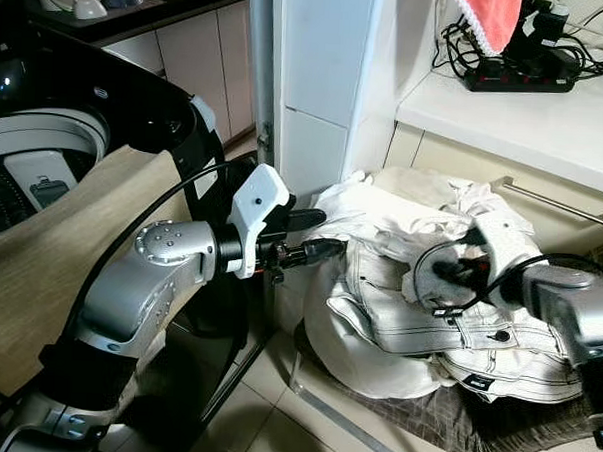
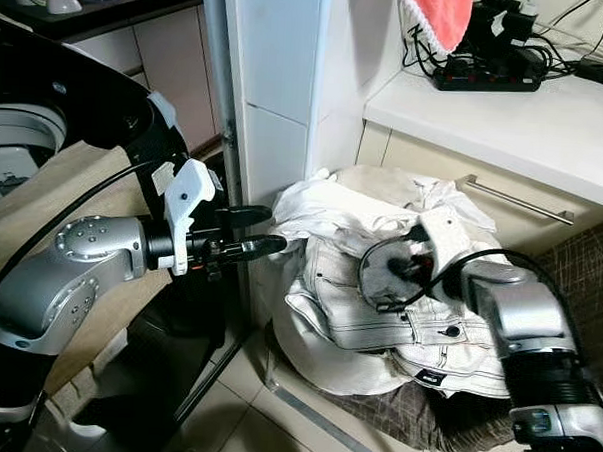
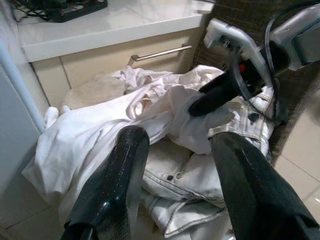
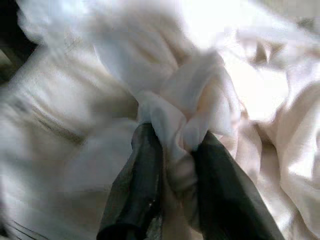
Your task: Clothes washing
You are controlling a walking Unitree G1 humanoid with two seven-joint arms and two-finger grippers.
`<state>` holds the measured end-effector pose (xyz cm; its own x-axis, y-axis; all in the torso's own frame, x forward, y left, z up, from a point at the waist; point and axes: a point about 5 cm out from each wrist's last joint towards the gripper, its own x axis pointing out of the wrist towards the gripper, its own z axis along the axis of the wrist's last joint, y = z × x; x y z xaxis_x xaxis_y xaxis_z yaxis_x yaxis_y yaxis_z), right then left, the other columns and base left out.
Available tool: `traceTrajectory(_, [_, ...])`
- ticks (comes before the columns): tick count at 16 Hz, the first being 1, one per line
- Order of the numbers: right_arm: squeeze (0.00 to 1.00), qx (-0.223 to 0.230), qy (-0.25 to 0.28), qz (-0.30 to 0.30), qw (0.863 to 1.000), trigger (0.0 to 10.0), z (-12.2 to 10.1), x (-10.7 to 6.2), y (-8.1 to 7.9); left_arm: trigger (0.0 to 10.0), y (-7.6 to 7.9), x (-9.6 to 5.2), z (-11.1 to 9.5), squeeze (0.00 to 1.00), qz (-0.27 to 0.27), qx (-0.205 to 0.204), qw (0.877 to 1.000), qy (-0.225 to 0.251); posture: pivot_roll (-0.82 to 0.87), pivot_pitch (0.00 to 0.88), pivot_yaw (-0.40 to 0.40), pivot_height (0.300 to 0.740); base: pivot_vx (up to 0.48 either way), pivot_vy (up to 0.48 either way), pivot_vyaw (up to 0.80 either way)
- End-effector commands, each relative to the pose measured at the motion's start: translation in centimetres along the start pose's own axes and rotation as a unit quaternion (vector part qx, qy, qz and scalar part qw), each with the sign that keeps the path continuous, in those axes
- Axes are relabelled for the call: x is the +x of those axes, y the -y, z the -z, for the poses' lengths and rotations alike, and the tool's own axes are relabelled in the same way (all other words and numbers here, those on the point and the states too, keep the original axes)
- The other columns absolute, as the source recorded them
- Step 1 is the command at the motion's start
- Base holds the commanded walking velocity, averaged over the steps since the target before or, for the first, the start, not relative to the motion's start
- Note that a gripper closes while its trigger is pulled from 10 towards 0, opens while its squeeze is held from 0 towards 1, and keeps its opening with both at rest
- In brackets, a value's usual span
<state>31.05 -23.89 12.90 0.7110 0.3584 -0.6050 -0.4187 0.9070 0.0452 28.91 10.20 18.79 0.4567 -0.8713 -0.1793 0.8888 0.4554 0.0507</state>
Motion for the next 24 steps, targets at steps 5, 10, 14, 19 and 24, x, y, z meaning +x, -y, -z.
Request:
traceTrajectory(5, [0.0,-0.003,0.298,-0.215,0.93,0.0,-10.8,-7.0,-4.4,10.0,-0.6,2.1,-4.6,1.0,-0.081,-0.012,0.987,0.138,-0.16,0.0,0.008,0.74,0.0,0.0,0.0])
traceTrajectory(10, [0.0,-0.009,0.402,-0.293,0.867,0.0,-13.8,-11.2,-5.5,10.0,0.9,3.8,-7.2,1.0,-0.048,-0.06,0.97,0.229,-0.17,0.0,0.006,0.74,0.0,0.0,0.0])
traceTrajectory(14, [0.0,-0.01,0.383,-0.296,0.875,0.0,-13.1,-10.7,-6.0,10.0,2.4,4.6,-8.6,0.0,-0.008,-0.128,0.947,0.295,-0.16,0.0,0.004,0.74,0.0,0.0,0.0])
traceTrajectory(19, [0.0,-0.006,0.367,-0.294,0.883,0.0,-12.3,-10.4,-6.0,10.0,1.1,3.0,-8.5,0.0,0.001,-0.197,0.917,0.346,-0.16,0.0,0.009,0.74,0.0,0.0,0.0])
traceTrajectory(24, [0.0,-0.008,0.363,-0.297,0.883,0.0,-12.1,-10.3,-6.2,10.0,-1.2,1.5,-8.8,1.0,-0.024,-0.211,0.904,0.372,-0.15,0.0,0.009,0.74,0.0,0.0,0.0])
